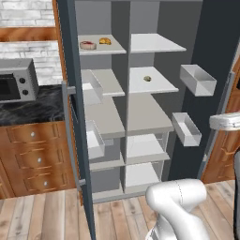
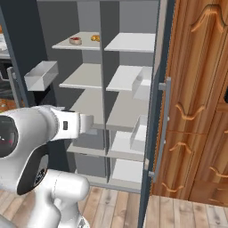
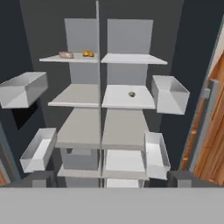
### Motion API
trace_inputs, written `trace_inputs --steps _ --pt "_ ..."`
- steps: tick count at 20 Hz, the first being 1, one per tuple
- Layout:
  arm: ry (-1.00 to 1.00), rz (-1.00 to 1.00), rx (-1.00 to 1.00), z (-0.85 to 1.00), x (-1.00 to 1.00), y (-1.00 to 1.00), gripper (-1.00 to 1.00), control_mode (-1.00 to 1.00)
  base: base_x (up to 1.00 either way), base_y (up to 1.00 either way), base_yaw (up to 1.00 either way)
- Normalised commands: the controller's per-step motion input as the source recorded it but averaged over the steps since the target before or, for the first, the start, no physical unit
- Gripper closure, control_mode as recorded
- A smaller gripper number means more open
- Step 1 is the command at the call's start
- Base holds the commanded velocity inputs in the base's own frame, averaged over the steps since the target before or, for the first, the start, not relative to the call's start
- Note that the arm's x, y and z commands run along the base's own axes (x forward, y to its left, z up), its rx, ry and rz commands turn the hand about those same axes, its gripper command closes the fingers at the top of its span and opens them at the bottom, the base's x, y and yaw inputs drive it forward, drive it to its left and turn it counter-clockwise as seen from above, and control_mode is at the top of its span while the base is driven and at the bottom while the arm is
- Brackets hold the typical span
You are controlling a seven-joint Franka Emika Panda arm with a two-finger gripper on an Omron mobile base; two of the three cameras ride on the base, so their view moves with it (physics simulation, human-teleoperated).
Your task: There's a steak in the fridge that needs to be moved to the freezer for freezing. Pick up the steak from the fridge, place it on any shelf in the freezer, and close the fridge and freezer doors when done.
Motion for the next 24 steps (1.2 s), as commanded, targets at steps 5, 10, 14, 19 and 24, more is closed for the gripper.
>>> trace_inputs --steps 5,10,14,19,24 --pt "-0.17 0.03 0.07 -0.25 -0.03 -0.91 -1.00 -1.00 0.00 0.00 0.00" --pt "-0.15 0.05 0.06 -0.28 0.00 -0.81 -1.00 -1.00 0.00 0.00 0.00" --pt "-0.09 0.17 0.04 -0.29 0.08 -0.58 -1.00 -1.00 0.00 0.00 0.00" --pt "-0.06 0.31 0.02 -0.27 0.20 -0.40 -1.00 -1.00 0.00 0.00 0.00" --pt "-0.02 0.29 0.03 -0.19 0.22 -0.35 -1.00 -1.00 0.00 0.00 0.00"
